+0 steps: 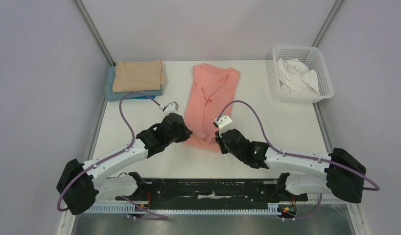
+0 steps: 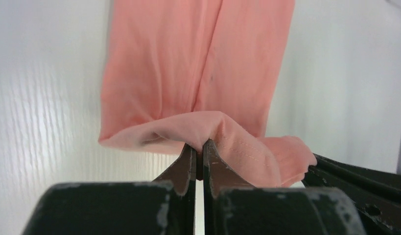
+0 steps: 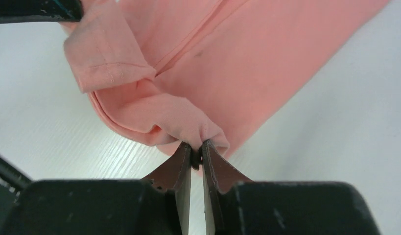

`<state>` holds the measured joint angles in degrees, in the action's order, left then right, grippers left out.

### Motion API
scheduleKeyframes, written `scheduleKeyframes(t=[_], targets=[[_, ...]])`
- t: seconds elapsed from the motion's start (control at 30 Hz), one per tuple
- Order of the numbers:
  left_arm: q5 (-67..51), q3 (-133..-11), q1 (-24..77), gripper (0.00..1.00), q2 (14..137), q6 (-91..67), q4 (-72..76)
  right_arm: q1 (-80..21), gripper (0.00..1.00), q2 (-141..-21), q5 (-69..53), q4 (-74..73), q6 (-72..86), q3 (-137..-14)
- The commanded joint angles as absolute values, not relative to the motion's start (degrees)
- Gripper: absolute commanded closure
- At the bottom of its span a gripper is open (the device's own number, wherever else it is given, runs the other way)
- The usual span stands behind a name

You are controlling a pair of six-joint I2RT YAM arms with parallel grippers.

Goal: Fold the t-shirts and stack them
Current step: Fold the folded rectangular tshirt in 1/3 of the way

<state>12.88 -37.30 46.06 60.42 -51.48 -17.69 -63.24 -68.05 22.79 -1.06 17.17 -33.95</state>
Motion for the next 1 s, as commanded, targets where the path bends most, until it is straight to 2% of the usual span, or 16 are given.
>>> scheduleKeyframes(t=[0.0,0.5,0.83,0.97], targets=[[21.55,-45.98,42.39,0.98,68.43,-43.08,-14.21,-57.76,0.87,-71.28,22.09,2.58,14.62,-38.56],[2.75,-65.74,30.46,0.98,93.48,-34.76,-9.91,-42.44,0.87,-82.64,14.20,6.88,11.87,-46.37],[-2.68,-72.68,26.92,0.98,102.98,-33.36,-10.75,-36.85,0.87,-90.01,11.83,9.32,9.58,-50.56],[-4.13,-74.53,26.37,0.95,105.90,-32.76,-11.20,-35.05,0.85,-93.31,9.91,10.68,9.83,-51.59]])
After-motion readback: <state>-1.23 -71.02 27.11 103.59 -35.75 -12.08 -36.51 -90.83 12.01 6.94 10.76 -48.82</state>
